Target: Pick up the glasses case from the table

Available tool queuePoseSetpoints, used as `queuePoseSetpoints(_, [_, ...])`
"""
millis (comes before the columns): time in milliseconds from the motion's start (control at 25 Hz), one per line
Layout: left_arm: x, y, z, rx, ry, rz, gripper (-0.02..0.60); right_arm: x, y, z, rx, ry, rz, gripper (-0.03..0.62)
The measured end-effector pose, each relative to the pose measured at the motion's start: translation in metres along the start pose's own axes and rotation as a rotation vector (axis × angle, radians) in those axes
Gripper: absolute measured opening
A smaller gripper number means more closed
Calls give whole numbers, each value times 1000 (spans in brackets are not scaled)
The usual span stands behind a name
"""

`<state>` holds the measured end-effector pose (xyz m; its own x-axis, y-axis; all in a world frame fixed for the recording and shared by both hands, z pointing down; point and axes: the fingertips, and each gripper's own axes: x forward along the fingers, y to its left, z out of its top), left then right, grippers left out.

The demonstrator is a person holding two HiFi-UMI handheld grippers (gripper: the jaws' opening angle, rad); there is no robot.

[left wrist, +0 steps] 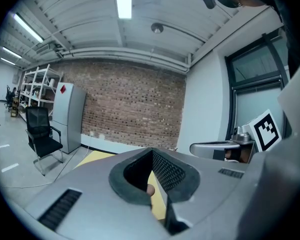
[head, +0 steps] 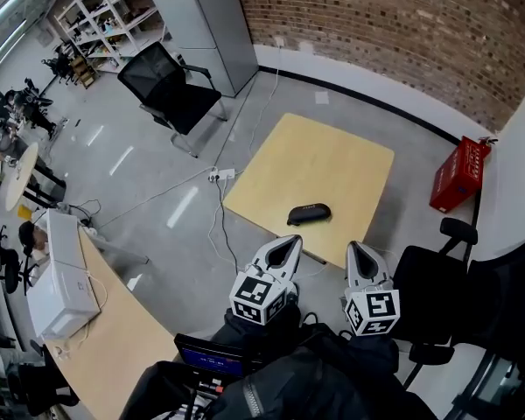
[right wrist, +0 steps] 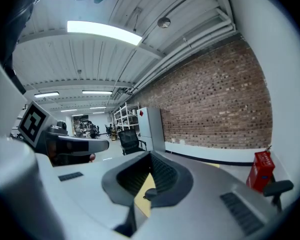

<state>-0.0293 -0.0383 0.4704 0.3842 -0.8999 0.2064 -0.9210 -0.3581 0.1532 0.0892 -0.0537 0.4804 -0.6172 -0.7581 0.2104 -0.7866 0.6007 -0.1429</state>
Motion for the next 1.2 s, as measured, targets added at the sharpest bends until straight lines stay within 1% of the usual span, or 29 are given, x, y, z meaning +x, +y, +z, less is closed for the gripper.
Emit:
queuePoseSetpoints(200, [16, 25, 2, -21, 16, -20, 0, 27, 1, 2, -1, 23, -7, 3])
queuePoseSetpoints(680, [61, 94, 12, -23, 43, -76, 0, 101, 1, 15, -8, 44, -63, 3])
queuePoseSetpoints(920, [71, 119, 10, 20, 56, -104, 0, 126, 13, 15, -20, 59, -78, 3])
queuePoseSetpoints(1080, [78, 128, -2, 63, 108, -117, 0, 139, 20, 10, -37, 92, -74, 3])
queuePoseSetpoints(1200, [84, 134, -8, 66, 130, -118, 0, 145, 24, 5, -45, 120, -63, 3])
